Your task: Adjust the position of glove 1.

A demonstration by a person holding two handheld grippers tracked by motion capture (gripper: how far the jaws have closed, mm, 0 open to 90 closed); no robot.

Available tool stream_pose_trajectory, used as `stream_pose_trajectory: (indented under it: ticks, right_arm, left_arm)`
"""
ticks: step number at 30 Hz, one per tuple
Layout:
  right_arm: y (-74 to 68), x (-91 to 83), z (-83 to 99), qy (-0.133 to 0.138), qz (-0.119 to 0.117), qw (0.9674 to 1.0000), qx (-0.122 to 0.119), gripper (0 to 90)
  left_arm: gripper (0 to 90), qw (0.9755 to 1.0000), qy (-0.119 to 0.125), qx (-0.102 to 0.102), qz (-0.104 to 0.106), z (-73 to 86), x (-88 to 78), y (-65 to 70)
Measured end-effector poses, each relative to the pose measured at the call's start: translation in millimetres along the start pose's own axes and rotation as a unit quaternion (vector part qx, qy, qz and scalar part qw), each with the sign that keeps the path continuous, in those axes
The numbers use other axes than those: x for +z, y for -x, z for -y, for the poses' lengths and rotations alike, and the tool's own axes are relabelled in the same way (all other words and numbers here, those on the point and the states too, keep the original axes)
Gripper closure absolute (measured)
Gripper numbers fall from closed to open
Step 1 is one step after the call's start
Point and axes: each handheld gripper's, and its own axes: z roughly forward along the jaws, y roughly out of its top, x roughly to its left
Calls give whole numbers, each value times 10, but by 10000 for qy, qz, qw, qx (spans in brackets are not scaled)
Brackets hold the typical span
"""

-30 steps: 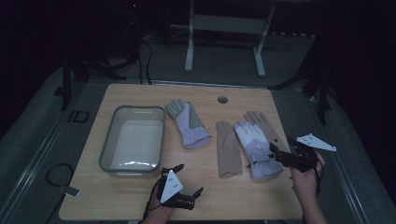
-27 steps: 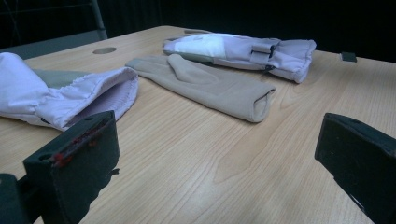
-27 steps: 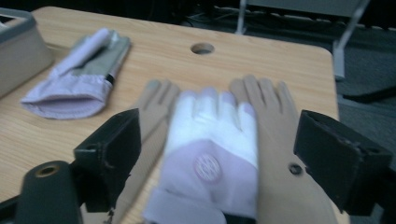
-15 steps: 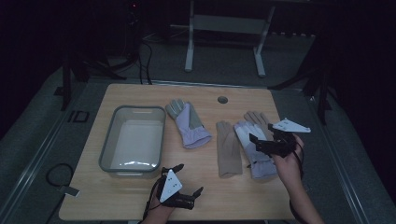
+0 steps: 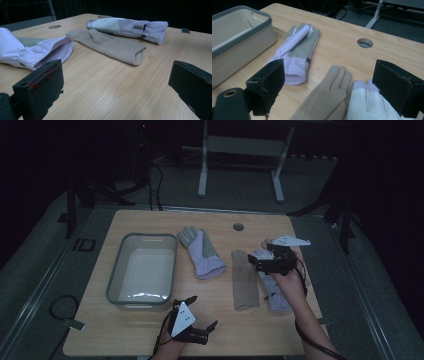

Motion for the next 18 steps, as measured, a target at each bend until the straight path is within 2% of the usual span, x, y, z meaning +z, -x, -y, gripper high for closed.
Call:
stream_pose_trajectory:
  ticks: [1, 4, 8, 10, 17, 18]
  right_arm:
    - [-23, 39, -24, -26, 52, 10000, -15, 105]
    - [-93, 189, -86, -126, -64, 9999, -21, 106]
    - [-151, 342, -140, -222, -144, 9996, -68, 149]
    - [-171, 383, -157, -239, -147, 9996, -96, 182]
    - [-337, 736, -273, -441, -304, 9982, -276, 349]
    - [-358, 797, -284, -507, -411, 9975, -273, 376]
  left_arm:
    - [0, 10000, 2, 2, 1, 0, 0, 0]
    - [0, 10000, 0, -2, 11, 0, 1, -2]
    - [0, 10000, 5, 4, 12, 0, 1, 0]
    - [0, 10000, 1, 10, 18, 0, 0, 0]
    - [0, 10000, 8, -9, 27, 2, -6, -10]
    - [0, 10000, 6, -5, 25, 2, -6, -9]
